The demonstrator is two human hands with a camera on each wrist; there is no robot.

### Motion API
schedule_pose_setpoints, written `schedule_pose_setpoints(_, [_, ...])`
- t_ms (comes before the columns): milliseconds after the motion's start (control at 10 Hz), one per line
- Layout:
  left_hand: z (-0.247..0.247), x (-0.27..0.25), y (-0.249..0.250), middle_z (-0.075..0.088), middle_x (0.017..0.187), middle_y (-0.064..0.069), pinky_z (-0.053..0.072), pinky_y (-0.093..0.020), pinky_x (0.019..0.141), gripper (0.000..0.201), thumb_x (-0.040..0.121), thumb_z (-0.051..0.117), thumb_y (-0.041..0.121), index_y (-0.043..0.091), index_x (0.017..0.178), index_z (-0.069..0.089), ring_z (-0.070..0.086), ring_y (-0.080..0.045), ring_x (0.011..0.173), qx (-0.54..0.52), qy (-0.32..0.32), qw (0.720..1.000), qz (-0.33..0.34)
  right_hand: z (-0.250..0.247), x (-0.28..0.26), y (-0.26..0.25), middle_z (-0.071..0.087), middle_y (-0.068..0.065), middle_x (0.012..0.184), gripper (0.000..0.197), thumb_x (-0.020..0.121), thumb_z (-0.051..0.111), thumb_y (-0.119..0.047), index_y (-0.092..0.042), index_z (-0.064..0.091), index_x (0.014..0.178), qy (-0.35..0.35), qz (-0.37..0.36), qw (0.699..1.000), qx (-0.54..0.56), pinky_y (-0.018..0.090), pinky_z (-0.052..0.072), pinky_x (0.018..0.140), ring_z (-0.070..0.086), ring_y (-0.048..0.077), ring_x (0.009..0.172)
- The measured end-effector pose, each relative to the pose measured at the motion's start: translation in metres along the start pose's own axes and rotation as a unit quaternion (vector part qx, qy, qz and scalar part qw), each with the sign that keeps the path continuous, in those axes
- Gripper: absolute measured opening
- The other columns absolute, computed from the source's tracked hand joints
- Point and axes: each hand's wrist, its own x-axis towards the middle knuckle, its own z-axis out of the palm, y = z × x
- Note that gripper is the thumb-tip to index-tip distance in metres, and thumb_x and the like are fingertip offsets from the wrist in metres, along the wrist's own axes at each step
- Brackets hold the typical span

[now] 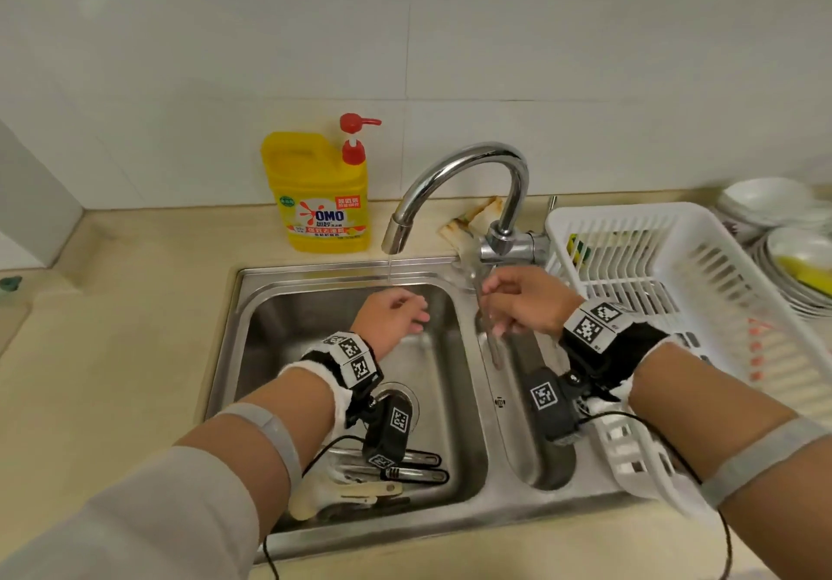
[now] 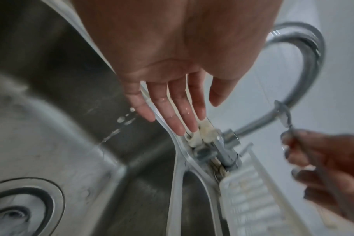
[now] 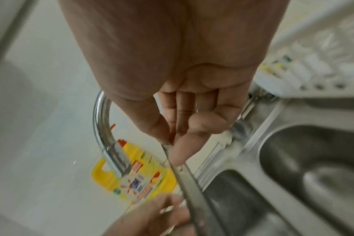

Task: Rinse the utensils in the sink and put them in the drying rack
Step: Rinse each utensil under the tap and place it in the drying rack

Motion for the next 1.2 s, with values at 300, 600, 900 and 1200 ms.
schedule_pose_setpoints(300, [0.083,-0.004,0.007,0.074,0.084,0.008,0.056,-0.033,0.087,0.014,0.093,0.059,0.027,0.029,0.084,0.070,0.072,-0.011,0.081,0.273,-0.102,0.953,0.082,-0.135,-0.042,0.098,0.074,0.021,0.082,0.010,0.092,0.066,-0.007,0.001,0.065,0.088,0.114,0.103,0.988,0.014,0.027,0.051,0.053,0.074,0.026,0.069])
schedule_pose_setpoints(600, [0.154,-0.009,0.016,0.071,0.100,0.003,0.052,-0.035,0.093,0.021,0.096,0.055,0.036,0.020,0.099,0.069,0.065,-0.017,0.095,0.432,-0.076,0.897,0.046,-0.145,-0.027,0.201,0.076,0.019,0.080,0.012,0.092,0.067,-0.008,0.002,0.071,0.086,-0.119,0.247,0.958,-0.084,0.026,0.056,0.052,0.076,0.022,0.068])
schedule_pose_setpoints(900, [0.182,-0.023,0.011,0.072,0.103,-0.001,0.051,-0.033,0.091,0.023,0.096,0.059,0.034,0.015,0.103,0.071,0.065,-0.020,0.097,0.414,-0.010,0.910,-0.011,-0.129,-0.019,0.238,0.075,0.012,0.086,0.014,0.074,0.077,-0.009,-0.007,0.067,0.085,-0.202,0.228,0.942,-0.139,0.032,0.063,0.067,0.076,0.023,0.077])
schedule_pose_setpoints(1200, [0.186,-0.026,0.007,0.068,0.095,0.006,0.048,-0.028,0.085,0.010,0.094,0.062,0.033,0.025,0.094,0.068,0.065,-0.016,0.094,0.394,0.015,0.918,-0.036,-0.124,-0.025,0.231,0.074,0.004,0.103,0.028,0.080,0.076,-0.038,-0.016,0.072,0.098,-0.240,0.195,0.930,-0.200,0.034,0.056,0.091,0.070,0.023,0.100])
